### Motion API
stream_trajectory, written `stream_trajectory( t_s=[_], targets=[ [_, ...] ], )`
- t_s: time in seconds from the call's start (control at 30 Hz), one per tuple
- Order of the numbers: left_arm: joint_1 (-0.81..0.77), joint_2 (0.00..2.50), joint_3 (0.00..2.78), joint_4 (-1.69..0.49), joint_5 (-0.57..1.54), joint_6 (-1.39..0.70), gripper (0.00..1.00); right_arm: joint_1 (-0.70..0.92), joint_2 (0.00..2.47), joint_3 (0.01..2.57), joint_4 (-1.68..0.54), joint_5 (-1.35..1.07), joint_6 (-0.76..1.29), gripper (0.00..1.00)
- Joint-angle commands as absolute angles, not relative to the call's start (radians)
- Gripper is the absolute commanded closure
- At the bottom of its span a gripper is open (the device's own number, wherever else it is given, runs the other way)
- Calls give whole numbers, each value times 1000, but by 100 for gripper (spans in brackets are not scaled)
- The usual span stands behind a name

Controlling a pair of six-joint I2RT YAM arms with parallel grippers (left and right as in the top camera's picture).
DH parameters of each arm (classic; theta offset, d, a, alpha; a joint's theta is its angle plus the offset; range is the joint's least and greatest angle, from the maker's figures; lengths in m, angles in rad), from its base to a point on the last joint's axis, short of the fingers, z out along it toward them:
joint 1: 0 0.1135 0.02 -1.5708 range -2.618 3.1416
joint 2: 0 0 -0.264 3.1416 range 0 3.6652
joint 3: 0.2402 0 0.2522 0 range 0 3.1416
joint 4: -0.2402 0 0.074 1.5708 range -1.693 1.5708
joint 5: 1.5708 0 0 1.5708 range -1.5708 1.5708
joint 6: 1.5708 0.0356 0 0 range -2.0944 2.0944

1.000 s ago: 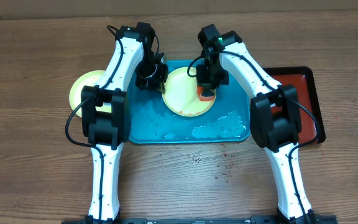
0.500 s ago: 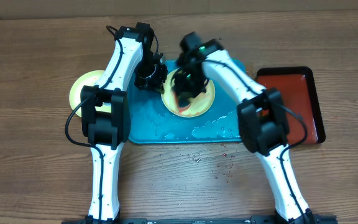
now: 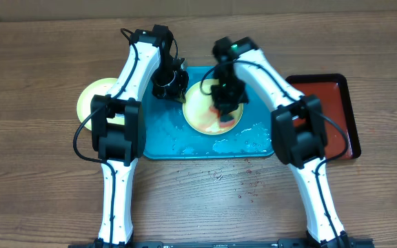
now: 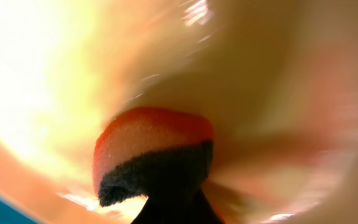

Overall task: Clean dirty plates on tray and stack at the side
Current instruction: 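Scrub the yellow plate with the sponge while the left gripper holds it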

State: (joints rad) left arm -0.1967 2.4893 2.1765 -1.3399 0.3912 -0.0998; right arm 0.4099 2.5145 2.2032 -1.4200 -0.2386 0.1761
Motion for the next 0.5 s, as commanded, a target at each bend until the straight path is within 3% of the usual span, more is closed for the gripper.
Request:
stream_trajectory(
  t_s=[0.0, 0.33, 0.47],
  targets=[
    [-201, 2484, 2179, -1342, 416, -81, 96, 368, 2555, 2221, -1379, -125, 218, 96],
    [-201, 2484, 2179, -1334, 416, -74, 96, 422, 2555, 2212, -1133, -429, 210, 96],
    [-201, 2484, 2179, -1327, 416, -74, 96, 476, 2555, 2212, -1139, -459, 213, 96]
  ],
)
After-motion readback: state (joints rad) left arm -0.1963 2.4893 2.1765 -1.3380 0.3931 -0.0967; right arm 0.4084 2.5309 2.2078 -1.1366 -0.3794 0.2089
